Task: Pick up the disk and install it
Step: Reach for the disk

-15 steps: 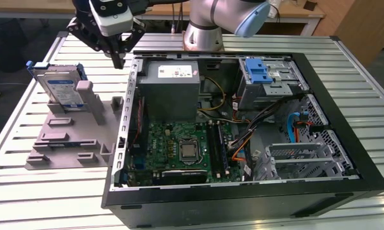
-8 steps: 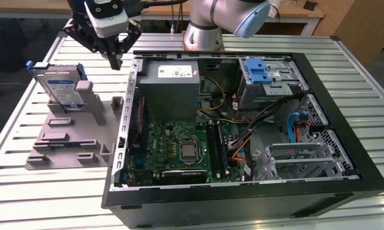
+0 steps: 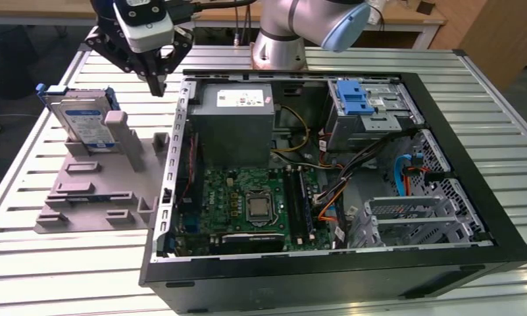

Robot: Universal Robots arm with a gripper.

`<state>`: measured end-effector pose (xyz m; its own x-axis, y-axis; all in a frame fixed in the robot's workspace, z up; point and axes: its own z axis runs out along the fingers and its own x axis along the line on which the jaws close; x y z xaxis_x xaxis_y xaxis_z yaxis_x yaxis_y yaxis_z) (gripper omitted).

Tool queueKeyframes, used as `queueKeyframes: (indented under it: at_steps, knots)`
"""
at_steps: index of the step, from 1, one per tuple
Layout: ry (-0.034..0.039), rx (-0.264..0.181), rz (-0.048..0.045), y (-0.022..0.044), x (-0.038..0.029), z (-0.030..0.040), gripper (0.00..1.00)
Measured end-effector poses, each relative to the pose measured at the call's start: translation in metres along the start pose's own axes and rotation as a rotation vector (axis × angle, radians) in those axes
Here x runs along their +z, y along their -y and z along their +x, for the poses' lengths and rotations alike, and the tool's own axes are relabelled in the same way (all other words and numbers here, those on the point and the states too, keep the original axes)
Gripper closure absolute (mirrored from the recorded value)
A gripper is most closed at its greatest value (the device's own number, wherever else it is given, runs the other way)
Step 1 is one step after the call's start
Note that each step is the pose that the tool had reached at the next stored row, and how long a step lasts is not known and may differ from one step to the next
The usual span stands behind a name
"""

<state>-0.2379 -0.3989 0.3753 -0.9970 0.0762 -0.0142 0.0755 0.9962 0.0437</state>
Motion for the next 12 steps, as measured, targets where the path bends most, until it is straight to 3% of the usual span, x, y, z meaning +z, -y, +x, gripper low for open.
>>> queueKeyframes:
  at_steps: [12]
  knots:
    - [-0.0002, 0.000, 0.0001, 0.0002, 0.0010, 0.0024, 0.89]
